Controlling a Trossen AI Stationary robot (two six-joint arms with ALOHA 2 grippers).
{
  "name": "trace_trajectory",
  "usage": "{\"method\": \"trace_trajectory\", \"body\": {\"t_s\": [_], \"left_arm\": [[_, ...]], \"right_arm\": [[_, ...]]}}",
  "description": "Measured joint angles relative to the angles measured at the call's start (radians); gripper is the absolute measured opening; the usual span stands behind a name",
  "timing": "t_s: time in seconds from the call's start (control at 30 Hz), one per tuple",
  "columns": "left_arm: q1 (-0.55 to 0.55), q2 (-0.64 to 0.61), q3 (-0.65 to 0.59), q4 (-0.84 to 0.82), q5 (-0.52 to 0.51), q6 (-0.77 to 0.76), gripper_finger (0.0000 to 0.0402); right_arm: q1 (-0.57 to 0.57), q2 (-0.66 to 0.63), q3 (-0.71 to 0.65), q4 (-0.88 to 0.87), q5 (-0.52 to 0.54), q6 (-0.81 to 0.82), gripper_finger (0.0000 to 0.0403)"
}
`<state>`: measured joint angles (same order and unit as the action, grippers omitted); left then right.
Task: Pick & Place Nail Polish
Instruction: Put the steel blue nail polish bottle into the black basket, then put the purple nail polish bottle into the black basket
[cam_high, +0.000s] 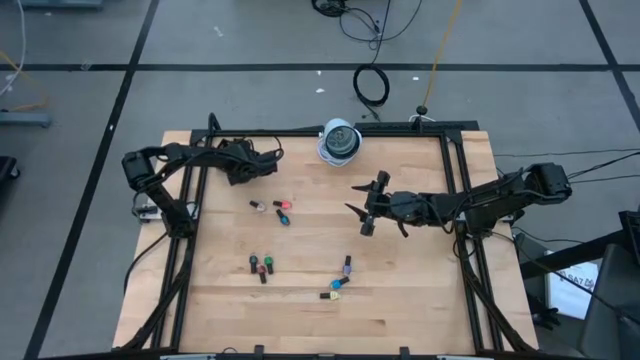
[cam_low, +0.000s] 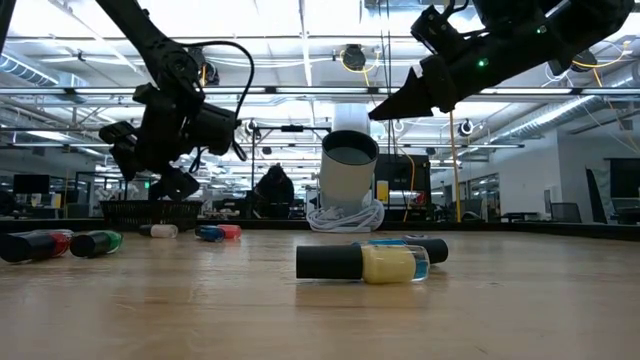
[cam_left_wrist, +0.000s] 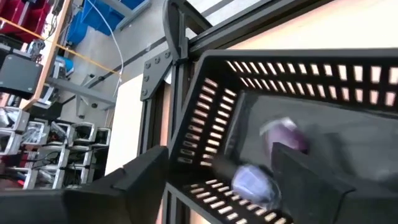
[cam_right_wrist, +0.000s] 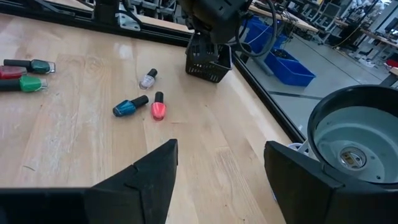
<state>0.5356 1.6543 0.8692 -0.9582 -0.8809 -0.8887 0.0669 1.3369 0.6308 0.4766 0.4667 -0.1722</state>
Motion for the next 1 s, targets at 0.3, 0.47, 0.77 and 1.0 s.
{"method": "trace_trajectory", "body": {"t_s": [0.3,0.47,0.77,1.0], "left_arm": [[-0.027,-0.011,0.0,0.001,0.0,0.03,0.0318],[-0.125,-0.118,0.0,0.014,-0.028,0.02,0.0316],[-0.438,-0.408,0.0,0.18,-0.009,0.212,0.031],[-0.645,-0.459,0.0,0.414,0.064,0.426,0.031]], "right_arm": [[-0.001,0.0,0.0,-0.013,0.001,0.0,0.0226],[-0.002,0.0,0.0,-0.011,0.002,0.0,0.0226],[0.0,0.0,0.0,-0.018,-0.085,0.011,0.0226],[0.035,0.061,-0.001,-0.061,-0.365,0.123,0.0224]]}}
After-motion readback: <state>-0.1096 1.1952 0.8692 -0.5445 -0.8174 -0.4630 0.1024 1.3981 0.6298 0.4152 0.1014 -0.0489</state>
